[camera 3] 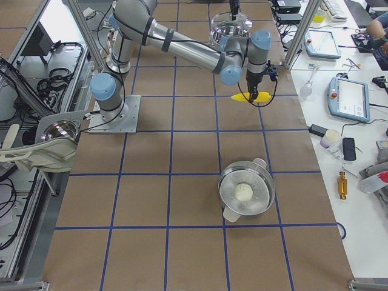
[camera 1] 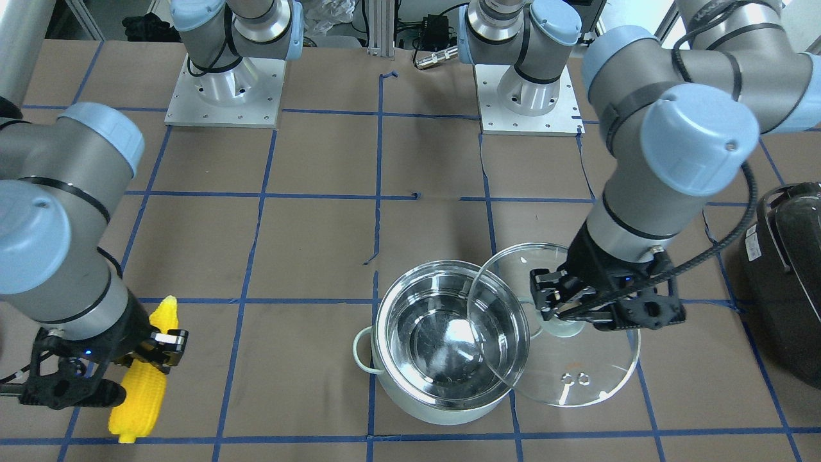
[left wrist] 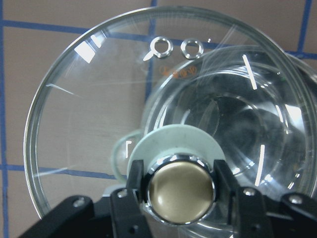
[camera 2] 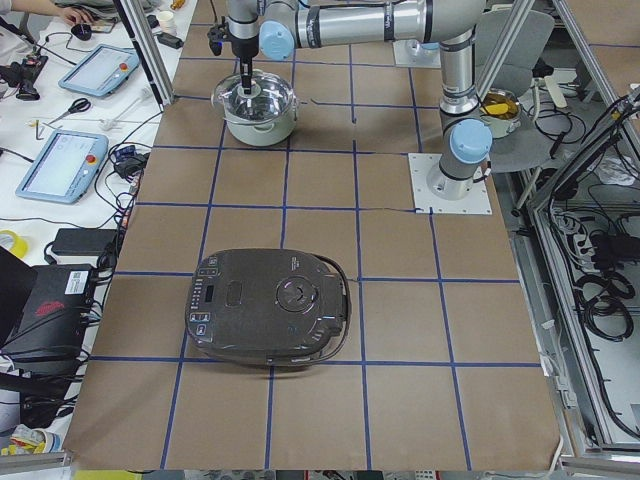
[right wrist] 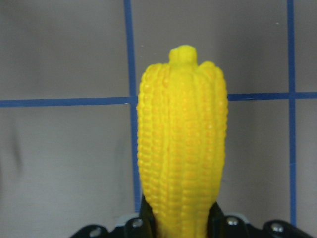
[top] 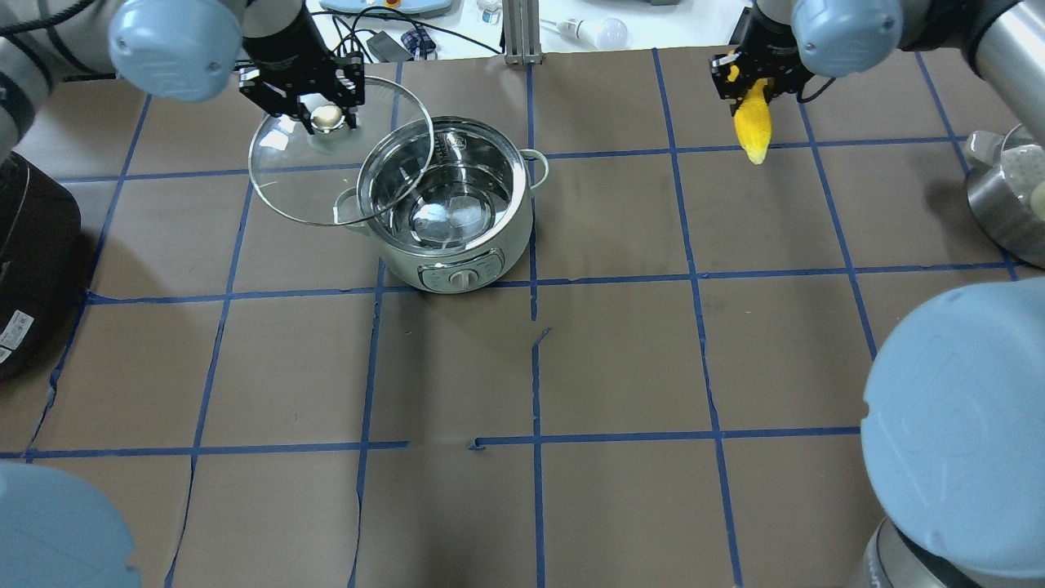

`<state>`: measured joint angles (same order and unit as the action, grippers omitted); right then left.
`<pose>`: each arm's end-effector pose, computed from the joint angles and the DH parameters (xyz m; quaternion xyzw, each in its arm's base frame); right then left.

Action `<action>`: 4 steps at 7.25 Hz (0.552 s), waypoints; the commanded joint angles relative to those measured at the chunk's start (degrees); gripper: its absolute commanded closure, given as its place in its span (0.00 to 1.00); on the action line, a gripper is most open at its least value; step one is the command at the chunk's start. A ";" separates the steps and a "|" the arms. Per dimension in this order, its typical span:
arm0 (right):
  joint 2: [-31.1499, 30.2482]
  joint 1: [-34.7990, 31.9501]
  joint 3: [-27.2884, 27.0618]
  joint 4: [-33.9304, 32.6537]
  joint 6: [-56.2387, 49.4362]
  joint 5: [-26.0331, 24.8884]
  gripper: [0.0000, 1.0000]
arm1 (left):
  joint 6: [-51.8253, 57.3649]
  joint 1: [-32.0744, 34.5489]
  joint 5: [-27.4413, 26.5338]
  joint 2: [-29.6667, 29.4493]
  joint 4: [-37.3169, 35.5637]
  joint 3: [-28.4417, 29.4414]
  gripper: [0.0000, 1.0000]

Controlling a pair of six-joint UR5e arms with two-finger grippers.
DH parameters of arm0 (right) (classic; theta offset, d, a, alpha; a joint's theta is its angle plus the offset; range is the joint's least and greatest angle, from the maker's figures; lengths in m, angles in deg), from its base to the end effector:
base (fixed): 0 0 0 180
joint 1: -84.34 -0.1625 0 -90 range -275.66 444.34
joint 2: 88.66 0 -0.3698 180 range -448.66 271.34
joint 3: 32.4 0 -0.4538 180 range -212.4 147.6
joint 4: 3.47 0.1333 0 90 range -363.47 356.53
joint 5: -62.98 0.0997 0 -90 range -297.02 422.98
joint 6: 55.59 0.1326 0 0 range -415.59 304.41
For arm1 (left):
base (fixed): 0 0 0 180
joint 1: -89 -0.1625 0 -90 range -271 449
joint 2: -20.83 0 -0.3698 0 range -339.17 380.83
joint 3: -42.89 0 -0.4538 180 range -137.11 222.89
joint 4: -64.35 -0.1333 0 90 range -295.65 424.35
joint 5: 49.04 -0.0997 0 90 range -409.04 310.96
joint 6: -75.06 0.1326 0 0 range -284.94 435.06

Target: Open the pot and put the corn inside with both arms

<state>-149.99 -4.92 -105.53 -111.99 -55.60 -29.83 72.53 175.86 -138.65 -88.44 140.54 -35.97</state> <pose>0.1173 -0.7377 0.2743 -0.0078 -0.9980 0.0584 0.0249 -0.0966 -0.6899 0.3253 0.0492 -0.9976 0.0496 0.0031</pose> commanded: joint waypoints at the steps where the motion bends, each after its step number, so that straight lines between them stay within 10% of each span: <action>1: 2.43 -8.52 5.94 0.85 7.27 2.62 1.00 | 15.27 -10.52 0.22 2.30 0.11 -4.53 0.62; 4: 10.51 -20.03 15.36 3.13 18.99 3.33 1.00 | 24.42 -19.54 2.95 1.69 -6.78 -13.39 0.68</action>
<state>-142.62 -20.08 -93.54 -109.72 -39.74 -26.94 94.65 158.43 -136.55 -86.59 138.37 -45.20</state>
